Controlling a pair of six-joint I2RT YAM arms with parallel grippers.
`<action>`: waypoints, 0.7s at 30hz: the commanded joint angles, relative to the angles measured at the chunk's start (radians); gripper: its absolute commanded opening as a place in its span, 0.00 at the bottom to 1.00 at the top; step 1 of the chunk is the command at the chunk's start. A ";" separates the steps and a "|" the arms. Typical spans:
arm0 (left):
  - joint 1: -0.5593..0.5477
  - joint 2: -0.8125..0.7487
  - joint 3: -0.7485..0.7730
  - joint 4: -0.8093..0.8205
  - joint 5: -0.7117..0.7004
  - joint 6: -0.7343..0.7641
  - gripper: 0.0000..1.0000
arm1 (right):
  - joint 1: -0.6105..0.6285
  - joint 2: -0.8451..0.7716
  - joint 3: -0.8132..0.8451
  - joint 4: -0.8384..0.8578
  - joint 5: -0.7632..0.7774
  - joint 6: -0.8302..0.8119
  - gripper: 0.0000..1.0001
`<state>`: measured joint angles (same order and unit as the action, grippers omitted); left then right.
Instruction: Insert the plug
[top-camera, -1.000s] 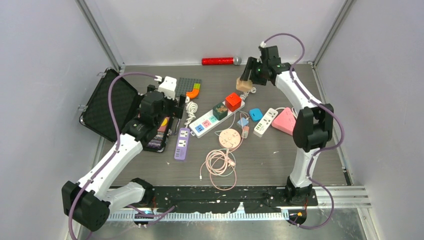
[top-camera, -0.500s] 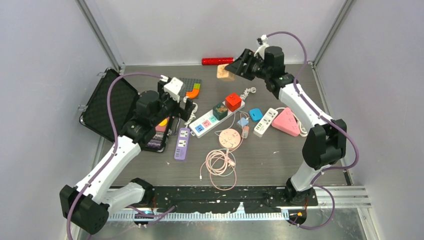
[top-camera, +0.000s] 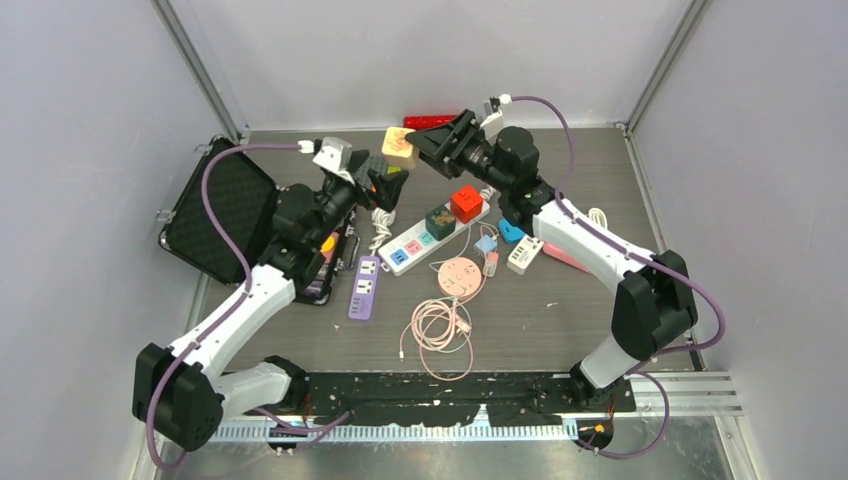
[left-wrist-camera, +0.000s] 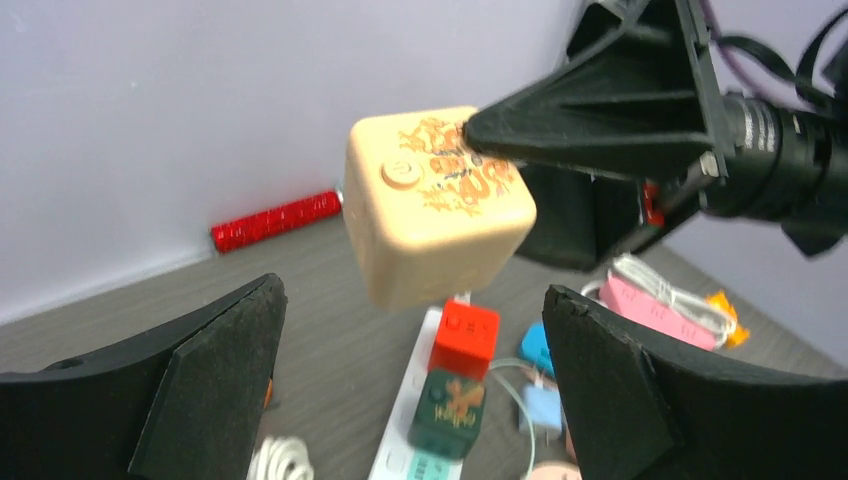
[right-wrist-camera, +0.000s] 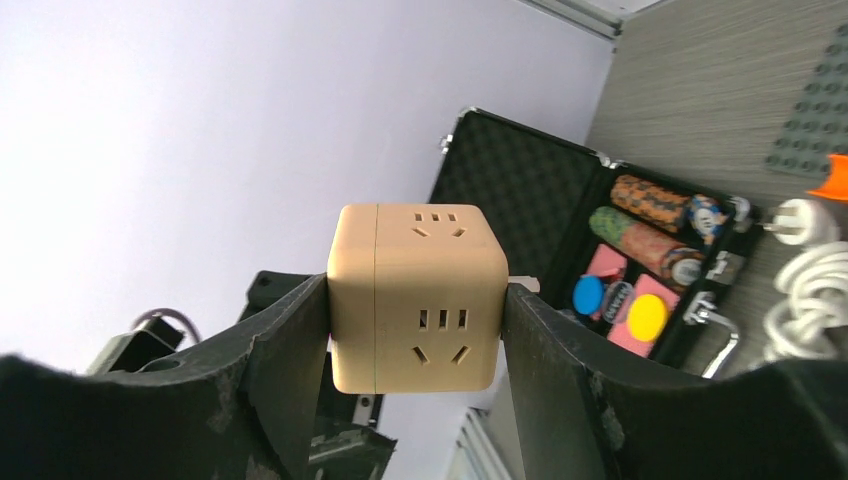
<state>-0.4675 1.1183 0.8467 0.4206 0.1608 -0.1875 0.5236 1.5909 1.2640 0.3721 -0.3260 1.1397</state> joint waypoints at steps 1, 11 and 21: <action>-0.040 0.036 0.018 0.254 -0.097 -0.029 0.97 | 0.033 -0.081 0.019 0.113 0.137 0.129 0.21; -0.092 0.116 -0.010 0.485 -0.166 0.132 0.95 | 0.070 -0.054 0.028 0.140 0.168 0.231 0.22; -0.101 0.156 -0.016 0.513 -0.233 0.183 0.81 | 0.085 -0.044 0.038 0.127 0.141 0.269 0.22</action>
<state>-0.5629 1.2690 0.8314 0.8402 -0.0216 -0.0425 0.5980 1.5623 1.2640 0.4271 -0.1856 1.3746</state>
